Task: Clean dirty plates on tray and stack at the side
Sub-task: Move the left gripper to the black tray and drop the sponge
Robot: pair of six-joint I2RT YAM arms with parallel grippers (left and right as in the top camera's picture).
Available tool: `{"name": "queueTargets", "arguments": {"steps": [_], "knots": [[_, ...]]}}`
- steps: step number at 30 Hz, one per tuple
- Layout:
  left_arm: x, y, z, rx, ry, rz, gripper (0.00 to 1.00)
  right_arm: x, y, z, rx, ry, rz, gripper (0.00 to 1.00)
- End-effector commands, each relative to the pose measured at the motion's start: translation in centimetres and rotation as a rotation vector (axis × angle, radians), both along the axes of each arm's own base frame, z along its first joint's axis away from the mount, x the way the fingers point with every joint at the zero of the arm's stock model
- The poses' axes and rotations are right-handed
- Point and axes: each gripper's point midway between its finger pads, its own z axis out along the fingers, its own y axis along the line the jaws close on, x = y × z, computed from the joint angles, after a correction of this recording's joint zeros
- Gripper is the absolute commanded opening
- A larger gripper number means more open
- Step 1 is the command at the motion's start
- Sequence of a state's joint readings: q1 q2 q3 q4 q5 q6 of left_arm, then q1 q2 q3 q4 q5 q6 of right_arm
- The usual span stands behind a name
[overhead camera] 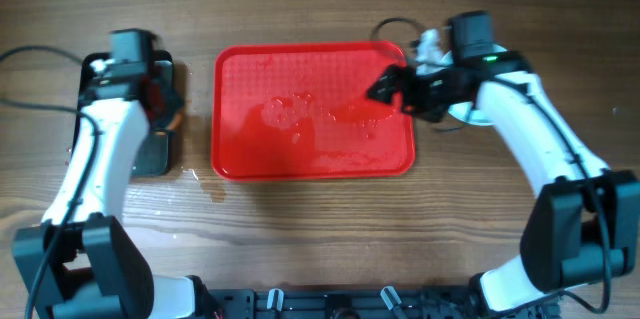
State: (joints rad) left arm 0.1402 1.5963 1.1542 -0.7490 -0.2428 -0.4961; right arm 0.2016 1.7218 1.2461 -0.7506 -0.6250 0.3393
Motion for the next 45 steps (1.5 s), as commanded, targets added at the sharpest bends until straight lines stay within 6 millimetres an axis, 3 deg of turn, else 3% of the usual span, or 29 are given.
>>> {"name": "queueTargets", "arguments": {"steps": [1,7,8,9,10,14,16,20,24,28,33,34,36,41,45], "knots": [[0.2,3.9,-0.6,0.031,-0.012,0.086,0.07,-1.5,4.3,0.2,-0.03,-0.02,0.059,0.94],[1.3,5.7,-1.6,0.035,-0.042,0.123,0.07,-3.1,8.3,-0.3,-0.103,-0.035,0.054,0.94],[1.5,5.9,-1.8,0.036,-0.044,0.125,0.11,-3.4,8.9,-0.5,-0.127,-0.045,0.051,0.94],[1.7,6.0,-2.0,0.037,-0.048,0.125,0.28,-3.7,9.4,-0.6,-0.14,-0.059,0.058,0.94],[1.9,6.0,-2.2,0.037,-0.049,0.125,0.34,-3.9,9.9,-0.6,-0.152,-0.072,0.067,0.94],[2.1,6.1,-2.6,0.038,-0.05,0.125,0.38,-5.2,11.6,-0.7,-0.172,-0.098,0.107,0.94],[2.1,6.1,-2.6,0.038,-0.05,0.125,0.57,-5.8,12.2,-0.6,-0.168,-0.096,0.118,0.94],[1.6,5.9,-2.0,0.036,-0.042,0.125,0.55,-7.0,12.8,0.6,-0.158,-0.115,0.151,0.93],[0.8,5.1,0.5,0.011,-0.082,0.115,0.5,-8.0,12.7,4.4,-0.112,-0.195,0.172,0.93],[0.0,2.4,5.3,-0.09,-0.203,0.049,0.56,-8.8,11.0,9.8,-0.071,-0.321,0.136,0.93],[-2.5,-1.1,11.3,-0.192,-0.352,-0.041,0.55,-11.3,6.2,15.0,-0.141,-0.492,0.063,0.93],[-3.3,-2.0,12.4,-0.216,-0.381,-0.063,0.59,-12.2,5.1,16.1,-0.164,-0.539,0.059,0.94],[-4.8,-3.1,13.8,-0.24,-0.409,-0.087,1.0,-13.5,3.5,17.1,-0.194,-0.585,0.048,0.94],[-7.7,-4.0,15.4,-0.238,-0.433,-0.095,1.0,-16.7,0.0,17.1,-0.249,-0.597,0.049,1.0],[-8.8,-4.3,16.0,-0.233,-0.445,-0.097,1.0,-18.0,-1.1,16.3,-0.275,-0.556,0.074,1.0]]}}
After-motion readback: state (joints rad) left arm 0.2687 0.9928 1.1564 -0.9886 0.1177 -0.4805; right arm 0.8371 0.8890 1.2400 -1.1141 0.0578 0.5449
